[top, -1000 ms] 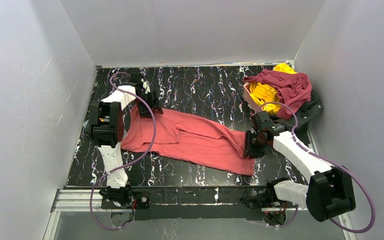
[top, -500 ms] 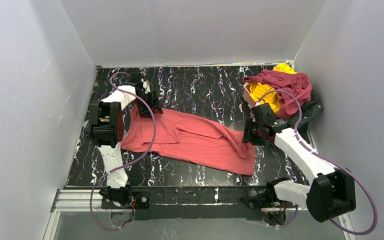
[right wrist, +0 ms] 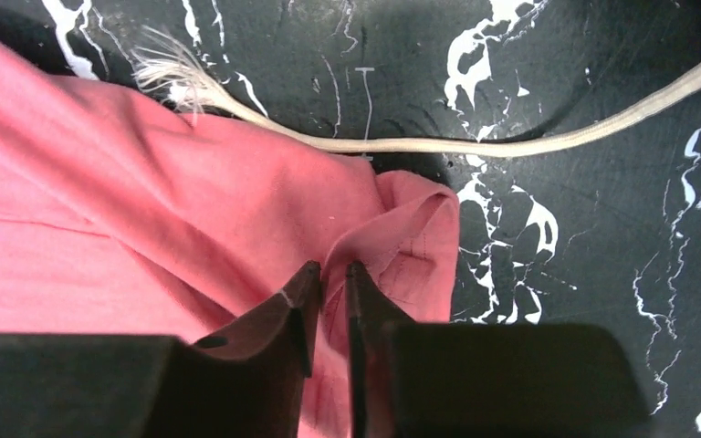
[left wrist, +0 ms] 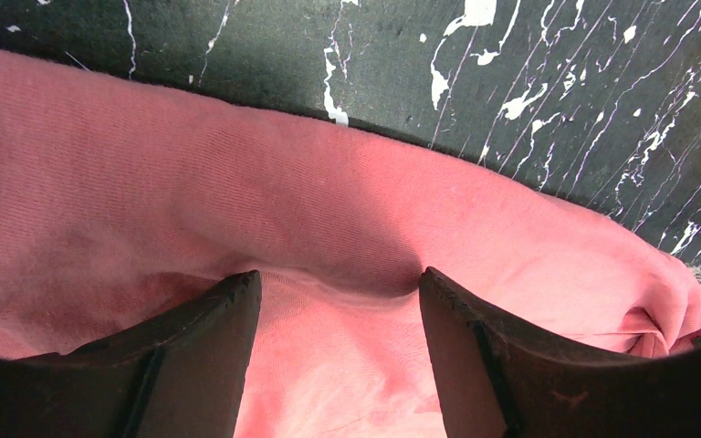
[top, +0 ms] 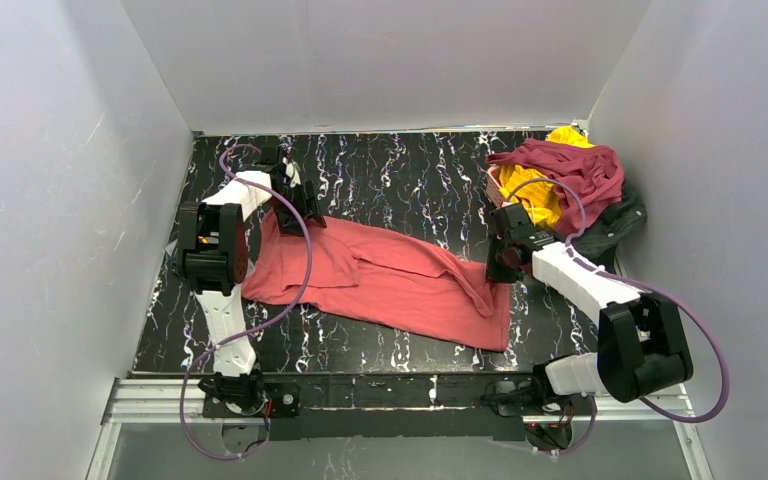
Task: Fold and stack the mixed laundry pile
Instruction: Fold the T-shirt at the center of the board.
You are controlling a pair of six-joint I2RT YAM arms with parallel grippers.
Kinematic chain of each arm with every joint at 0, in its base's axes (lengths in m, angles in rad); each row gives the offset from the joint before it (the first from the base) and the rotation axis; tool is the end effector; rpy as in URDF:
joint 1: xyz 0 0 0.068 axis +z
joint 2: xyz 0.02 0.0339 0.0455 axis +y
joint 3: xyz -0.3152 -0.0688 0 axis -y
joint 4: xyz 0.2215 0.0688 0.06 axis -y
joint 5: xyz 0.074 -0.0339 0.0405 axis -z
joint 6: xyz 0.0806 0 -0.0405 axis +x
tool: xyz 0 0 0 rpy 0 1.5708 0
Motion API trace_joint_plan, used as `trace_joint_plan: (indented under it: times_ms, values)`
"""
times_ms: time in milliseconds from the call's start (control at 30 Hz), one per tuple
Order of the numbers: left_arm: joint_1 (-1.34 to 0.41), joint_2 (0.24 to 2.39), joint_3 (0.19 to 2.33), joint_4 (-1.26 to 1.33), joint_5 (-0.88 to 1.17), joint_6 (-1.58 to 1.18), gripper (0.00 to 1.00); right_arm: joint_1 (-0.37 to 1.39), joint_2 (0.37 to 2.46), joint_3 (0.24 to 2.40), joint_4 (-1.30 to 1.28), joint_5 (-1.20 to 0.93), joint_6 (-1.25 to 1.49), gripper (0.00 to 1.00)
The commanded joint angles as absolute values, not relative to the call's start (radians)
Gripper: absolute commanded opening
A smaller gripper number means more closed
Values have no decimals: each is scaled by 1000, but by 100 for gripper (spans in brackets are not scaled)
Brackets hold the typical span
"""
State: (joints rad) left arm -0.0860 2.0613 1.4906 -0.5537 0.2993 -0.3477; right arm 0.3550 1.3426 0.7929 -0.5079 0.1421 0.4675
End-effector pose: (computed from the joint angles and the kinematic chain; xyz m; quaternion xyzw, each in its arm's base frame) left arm 0.4488 -0.0625 0.1862 -0.0931 0.9604 -0.1891 0.1825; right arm 0.2331 0.0743 0.2220 0.0722 0.9623 0.0383 0.2595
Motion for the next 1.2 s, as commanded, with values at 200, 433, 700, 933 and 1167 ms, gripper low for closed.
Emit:
trace_joint_plan:
  times_ms: [200, 433, 700, 933, 1167]
  values:
    - [-29, 2118, 1479, -556, 180, -298, 64, 266, 1335, 785, -487, 197, 445, 1]
    - [-15, 2121, 1474, -544, 215, -307, 64, 227, 1293, 704, -415, 17, 464, 7]
    - [-15, 2119, 1470, -536, 235, -311, 64, 228, 1287, 674, -362, -82, 494, 34]
    - [-15, 2117, 1468, -535, 237, -313, 64, 228, 1300, 670, -331, -113, 512, 36]
    - [-15, 2117, 1468, -534, 241, -315, 64, 228, 1312, 648, -322, -84, 519, 35]
